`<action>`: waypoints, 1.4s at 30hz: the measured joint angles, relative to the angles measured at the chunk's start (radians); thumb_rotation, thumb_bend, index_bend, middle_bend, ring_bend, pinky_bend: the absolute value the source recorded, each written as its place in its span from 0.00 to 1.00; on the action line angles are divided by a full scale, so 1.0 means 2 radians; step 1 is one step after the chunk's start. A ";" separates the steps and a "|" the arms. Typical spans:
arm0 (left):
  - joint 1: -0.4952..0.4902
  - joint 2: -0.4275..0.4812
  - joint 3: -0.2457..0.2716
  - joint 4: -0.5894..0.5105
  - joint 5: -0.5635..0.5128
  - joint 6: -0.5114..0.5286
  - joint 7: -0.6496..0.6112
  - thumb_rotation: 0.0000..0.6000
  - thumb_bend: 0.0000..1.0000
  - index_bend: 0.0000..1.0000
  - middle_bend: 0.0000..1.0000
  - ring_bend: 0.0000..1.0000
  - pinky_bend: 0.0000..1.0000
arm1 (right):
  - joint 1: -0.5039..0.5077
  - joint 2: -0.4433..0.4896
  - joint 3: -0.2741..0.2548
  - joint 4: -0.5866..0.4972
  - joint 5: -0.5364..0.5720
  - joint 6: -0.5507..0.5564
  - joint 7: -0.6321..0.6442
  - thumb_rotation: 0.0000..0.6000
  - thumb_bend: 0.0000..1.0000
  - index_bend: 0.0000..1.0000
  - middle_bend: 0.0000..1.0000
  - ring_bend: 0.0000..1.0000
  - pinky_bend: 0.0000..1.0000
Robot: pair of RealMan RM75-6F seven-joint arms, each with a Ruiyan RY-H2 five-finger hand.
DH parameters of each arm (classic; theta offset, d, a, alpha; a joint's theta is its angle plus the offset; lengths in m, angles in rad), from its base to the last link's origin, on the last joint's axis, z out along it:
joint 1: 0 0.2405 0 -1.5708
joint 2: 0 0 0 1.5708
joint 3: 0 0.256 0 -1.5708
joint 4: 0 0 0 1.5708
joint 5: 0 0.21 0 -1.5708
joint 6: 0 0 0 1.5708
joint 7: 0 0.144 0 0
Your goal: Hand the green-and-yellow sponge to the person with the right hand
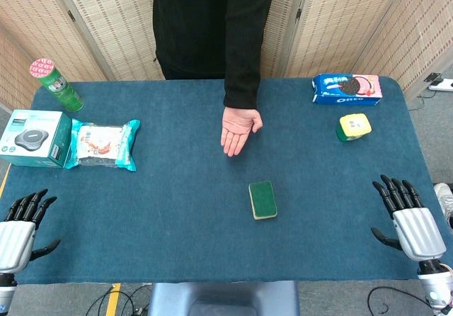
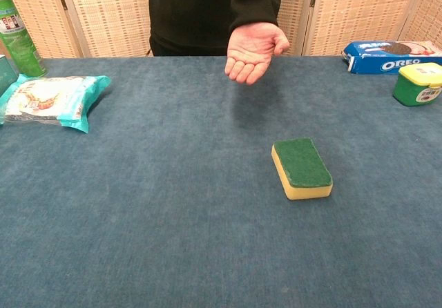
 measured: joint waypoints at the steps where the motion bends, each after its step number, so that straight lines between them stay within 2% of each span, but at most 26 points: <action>1: 0.000 0.000 0.000 0.000 -0.001 -0.001 0.000 1.00 0.20 0.18 0.10 0.11 0.16 | 0.001 0.000 0.000 0.000 0.000 -0.002 0.001 1.00 0.14 0.00 0.00 0.00 0.00; 7: -0.002 0.002 -0.003 0.000 -0.012 -0.006 -0.008 1.00 0.20 0.18 0.10 0.11 0.16 | 0.012 0.003 -0.008 -0.001 -0.007 -0.030 0.020 1.00 0.14 0.00 0.00 0.00 0.00; 13: -0.004 0.009 -0.009 0.000 -0.031 -0.016 -0.036 1.00 0.20 0.18 0.10 0.11 0.16 | 0.042 0.010 -0.020 -0.005 -0.036 -0.072 0.069 1.00 0.14 0.00 0.00 0.00 0.00; 20: -0.009 0.019 -0.016 0.005 -0.049 -0.030 -0.065 1.00 0.20 0.18 0.10 0.11 0.16 | 0.091 0.003 -0.014 -0.023 -0.037 -0.145 0.054 1.00 0.14 0.00 0.00 0.00 0.00; 26: -0.005 0.030 -0.026 0.012 -0.078 -0.034 -0.105 1.00 0.20 0.18 0.10 0.11 0.16 | 0.150 -0.048 0.009 -0.013 0.003 -0.233 0.047 1.00 0.16 0.00 0.00 0.00 0.00; 33: -0.002 0.045 -0.033 0.024 -0.094 -0.047 -0.156 1.00 0.20 0.18 0.10 0.11 0.16 | 0.230 -0.137 0.034 0.017 0.032 -0.317 0.029 1.00 0.17 0.00 0.00 0.00 0.00; 42: -0.002 0.052 -0.031 0.030 -0.093 -0.055 -0.178 1.00 0.20 0.18 0.10 0.11 0.16 | 0.271 -0.191 0.053 0.049 0.076 -0.348 -0.020 1.00 0.19 0.00 0.00 0.00 0.00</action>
